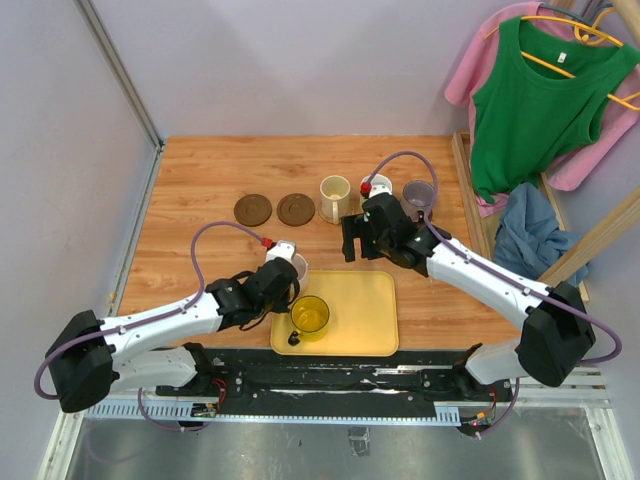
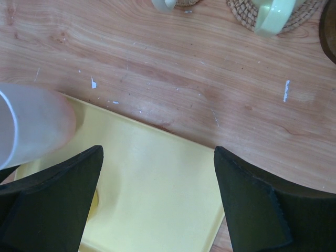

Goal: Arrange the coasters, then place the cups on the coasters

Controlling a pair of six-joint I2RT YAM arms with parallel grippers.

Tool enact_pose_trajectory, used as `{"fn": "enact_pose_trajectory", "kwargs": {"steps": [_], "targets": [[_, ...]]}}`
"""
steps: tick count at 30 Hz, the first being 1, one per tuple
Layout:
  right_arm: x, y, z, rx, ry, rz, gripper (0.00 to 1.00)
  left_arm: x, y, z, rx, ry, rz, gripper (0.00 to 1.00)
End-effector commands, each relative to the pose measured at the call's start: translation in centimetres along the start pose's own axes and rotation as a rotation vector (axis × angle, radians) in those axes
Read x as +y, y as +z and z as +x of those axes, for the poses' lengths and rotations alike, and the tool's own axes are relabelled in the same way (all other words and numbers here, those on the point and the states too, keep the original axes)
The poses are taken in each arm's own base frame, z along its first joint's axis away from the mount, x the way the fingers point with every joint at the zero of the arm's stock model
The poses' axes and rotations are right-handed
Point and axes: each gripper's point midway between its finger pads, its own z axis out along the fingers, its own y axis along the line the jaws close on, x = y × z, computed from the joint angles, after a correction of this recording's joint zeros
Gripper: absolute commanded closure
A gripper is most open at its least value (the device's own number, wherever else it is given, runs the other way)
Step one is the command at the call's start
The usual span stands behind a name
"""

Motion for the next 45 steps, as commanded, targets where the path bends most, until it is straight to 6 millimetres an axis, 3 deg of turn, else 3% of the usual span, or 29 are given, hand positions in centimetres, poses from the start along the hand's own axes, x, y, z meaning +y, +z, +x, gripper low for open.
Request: {"fn": "enact_pose_trajectory", "kwargs": {"steps": [1,10,20,31,37,45], "targets": [[-1.4,-1.1,-1.1,-0.067,0.002,0.049,0.13,-1.5,-1.6,-8.6,-0.275,-0.041,0.001,1.0],[-3.2,-2.4,-1.7,-0.131,0.011,0.126,0.14,-0.9,-0.7,-13.9,-0.38,0.027,-0.111,1.0],[-7.6,-5.4,-3.5,-0.241,0.04,0.274,0.13,4.0,3.7,-18.4,-0.353,-0.05,-0.156,0.99],[-14.0,-7.8,-5.6,-0.312,0.136,0.432,0.12,6.1,9.0,-20.4,-0.307,-0.068,-0.152,0.99],[-15.1,-7.3,-5.5,-0.291,0.19,0.399,0.12,6.6,11.5,-20.8,-0.275,-0.068,-0.151,0.99],[-14.7,-6.1,-4.8,-0.247,0.202,0.359,0.12,6.6,13.3,-21.5,-0.262,-0.072,-0.137,1.0]]}}
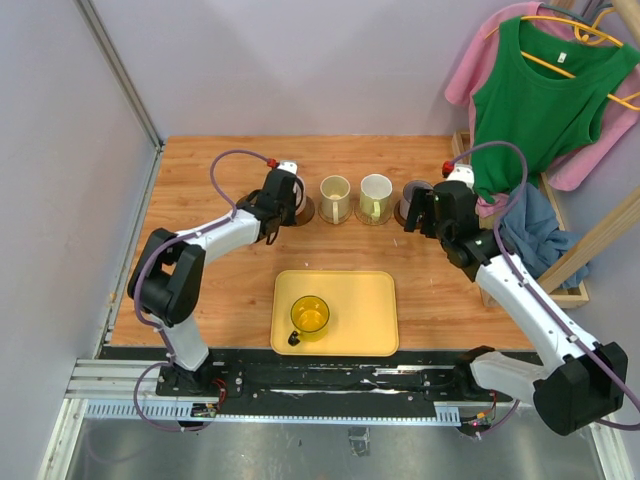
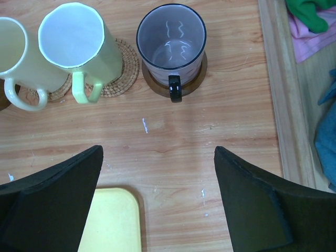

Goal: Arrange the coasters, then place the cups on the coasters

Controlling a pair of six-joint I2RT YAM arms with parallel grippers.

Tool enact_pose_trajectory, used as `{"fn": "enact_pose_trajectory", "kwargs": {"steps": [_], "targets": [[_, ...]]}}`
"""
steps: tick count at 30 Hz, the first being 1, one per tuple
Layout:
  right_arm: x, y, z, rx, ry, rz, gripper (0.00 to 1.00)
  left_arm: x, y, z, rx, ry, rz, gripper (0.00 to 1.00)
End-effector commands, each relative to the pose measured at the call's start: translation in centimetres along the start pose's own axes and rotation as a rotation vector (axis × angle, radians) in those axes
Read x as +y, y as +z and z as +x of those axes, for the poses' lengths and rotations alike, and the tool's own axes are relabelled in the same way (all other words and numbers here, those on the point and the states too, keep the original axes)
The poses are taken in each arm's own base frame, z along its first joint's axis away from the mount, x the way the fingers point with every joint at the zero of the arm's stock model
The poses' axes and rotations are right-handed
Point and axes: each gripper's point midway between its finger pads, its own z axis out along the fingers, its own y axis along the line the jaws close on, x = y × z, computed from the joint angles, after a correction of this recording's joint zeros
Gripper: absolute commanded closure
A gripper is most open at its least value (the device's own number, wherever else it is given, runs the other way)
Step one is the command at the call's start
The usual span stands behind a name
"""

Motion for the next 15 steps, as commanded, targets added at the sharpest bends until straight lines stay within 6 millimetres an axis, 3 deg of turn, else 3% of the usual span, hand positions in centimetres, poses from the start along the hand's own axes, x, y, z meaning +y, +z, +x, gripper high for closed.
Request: {"fn": "enact_pose_trajectory", "kwargs": {"steps": [1,15], "targets": [[0.1,0.4,0.7,0.034,0.011,-0.019,0.12,-1.0,0.3,-5.2,-0.141,-0.037,0.042,0.99],[0.4,0.7,1.4,0.061,0.01,-0.035,0.12,-1.3,2.3,-3.1,-0.043,-0.03,0.027,0.99]]}}
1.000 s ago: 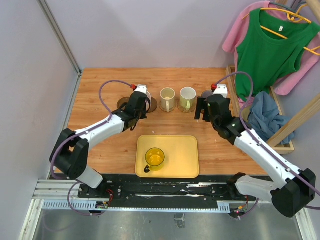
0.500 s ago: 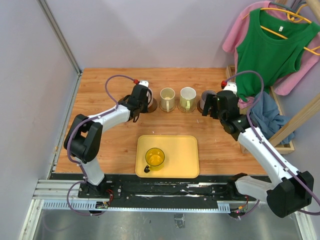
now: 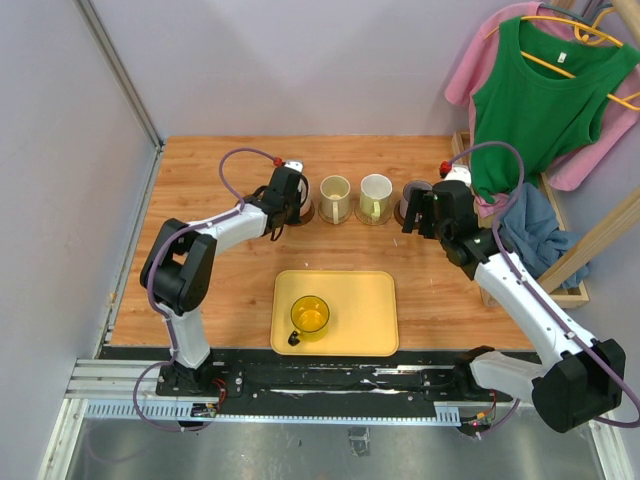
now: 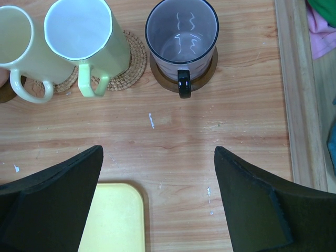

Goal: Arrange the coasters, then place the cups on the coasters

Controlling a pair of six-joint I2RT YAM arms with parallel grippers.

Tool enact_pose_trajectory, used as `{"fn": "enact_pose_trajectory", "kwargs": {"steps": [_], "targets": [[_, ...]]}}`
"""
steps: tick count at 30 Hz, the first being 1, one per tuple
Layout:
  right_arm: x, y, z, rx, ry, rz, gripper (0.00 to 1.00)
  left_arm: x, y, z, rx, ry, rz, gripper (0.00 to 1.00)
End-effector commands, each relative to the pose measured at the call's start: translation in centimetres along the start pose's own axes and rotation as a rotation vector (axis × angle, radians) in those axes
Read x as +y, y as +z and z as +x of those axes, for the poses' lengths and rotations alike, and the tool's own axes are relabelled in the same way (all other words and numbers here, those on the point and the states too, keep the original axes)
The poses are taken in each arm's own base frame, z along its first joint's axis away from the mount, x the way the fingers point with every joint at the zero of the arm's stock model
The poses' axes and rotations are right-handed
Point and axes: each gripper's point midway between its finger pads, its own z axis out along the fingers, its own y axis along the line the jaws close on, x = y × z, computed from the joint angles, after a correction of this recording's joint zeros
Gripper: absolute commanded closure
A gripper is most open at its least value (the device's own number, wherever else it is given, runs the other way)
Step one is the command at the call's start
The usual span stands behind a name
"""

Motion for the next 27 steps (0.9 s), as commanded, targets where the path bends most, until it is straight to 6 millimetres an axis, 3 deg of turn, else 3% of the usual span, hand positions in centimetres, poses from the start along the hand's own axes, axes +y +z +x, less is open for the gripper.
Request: {"fn": "enact_pose_trajectory", "kwargs": {"steps": [1,15,22,27], "targets": [[-0.4,0.3,0.6,0.022,0.011,0.005,0.12,-0.3,-0.3,-3.7,-0.095,-0.038,0.005,1.0],[0.4,0.7,1.1,0.048,0.024,-0.029,0.12,0.1,-0.2,-2.8,-0.058,-0.052,-0.018,0.98],[0.7,0.9,1.5,0.064,0.03,-0.046,0.12,0.8,-0.4,-2.4,-0.047,-0.048,-0.052,0.57],[1.0,1.0,1.6,0.071,0.035,-0.056,0.12,1.0,-0.8,-2.4,-0.052,-0.043,-0.058,0.39]]}}
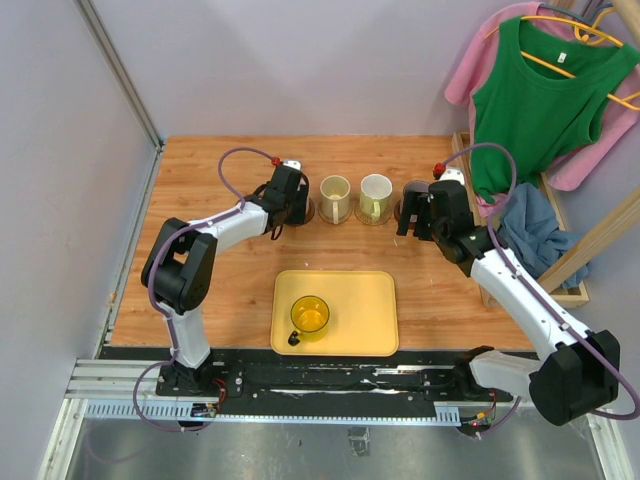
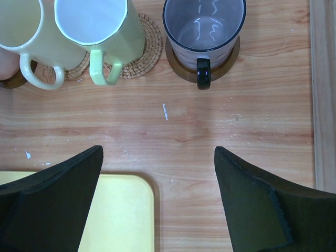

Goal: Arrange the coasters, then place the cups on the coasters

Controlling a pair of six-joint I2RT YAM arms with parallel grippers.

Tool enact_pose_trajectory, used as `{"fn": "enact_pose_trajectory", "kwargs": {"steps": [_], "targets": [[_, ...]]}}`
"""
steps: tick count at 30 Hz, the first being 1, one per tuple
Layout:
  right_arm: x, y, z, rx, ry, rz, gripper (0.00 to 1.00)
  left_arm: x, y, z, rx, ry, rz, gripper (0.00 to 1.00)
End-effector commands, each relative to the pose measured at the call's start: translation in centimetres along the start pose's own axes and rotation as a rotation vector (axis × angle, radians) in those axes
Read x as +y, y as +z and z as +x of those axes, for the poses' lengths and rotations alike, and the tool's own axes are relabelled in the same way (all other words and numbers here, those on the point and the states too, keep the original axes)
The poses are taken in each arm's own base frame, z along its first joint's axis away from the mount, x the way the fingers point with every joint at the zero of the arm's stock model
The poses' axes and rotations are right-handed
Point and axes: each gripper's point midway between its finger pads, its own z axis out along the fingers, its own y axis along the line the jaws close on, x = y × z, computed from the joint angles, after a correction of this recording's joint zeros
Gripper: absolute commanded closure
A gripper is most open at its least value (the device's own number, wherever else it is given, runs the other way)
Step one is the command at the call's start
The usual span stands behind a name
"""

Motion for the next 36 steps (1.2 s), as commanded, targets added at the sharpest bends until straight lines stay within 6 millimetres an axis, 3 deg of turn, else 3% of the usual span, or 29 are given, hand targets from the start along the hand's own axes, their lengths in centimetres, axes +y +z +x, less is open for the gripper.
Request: {"fn": "enact_pose_trajectory", "kwargs": {"steps": [1,8,11,15,21,24,32,36], "targets": [[-0.3,0.3,0.3,0.016,0.023,-0.001,0.12,0.5,-1.0,-2.5,-0.069,-0.021,-0.015,0.37],[0.1,0.4,0.6,0.028,0.031,-0.019,0.13,0.8,-2.0,-2.5,-0.076,-0.024,-0.012,0.35],[0.2,0.3,0.6,0.03,0.036,-0.025,0.13,0.8,-2.9,-2.5,-0.082,-0.033,-0.003,0.29],[0.3,0.3,0.8,0.035,0.038,-0.033,0.13,0.8,-5.1,-3.2,-0.11,-0.047,0.03,0.17],[0.4,0.3,1.4,0.047,0.048,-0.04,0.14,0.8,-9.2,-3.9,-0.149,-0.056,0.081,0.07],[0.3,0.3,1.5,0.046,0.048,-0.039,0.13,0.3,-11.2,-2.5,-0.122,-0.034,0.128,0.01],[0.2,0.1,1.5,0.046,0.043,-0.037,0.1,-1.8,-16.9,5.8,0.033,-0.006,0.316,0.0],[0.2,0.1,1.7,0.051,0.047,-0.035,0.09,-2.3,-20.0,8.1,0.057,-0.022,0.365,0.0]]}}
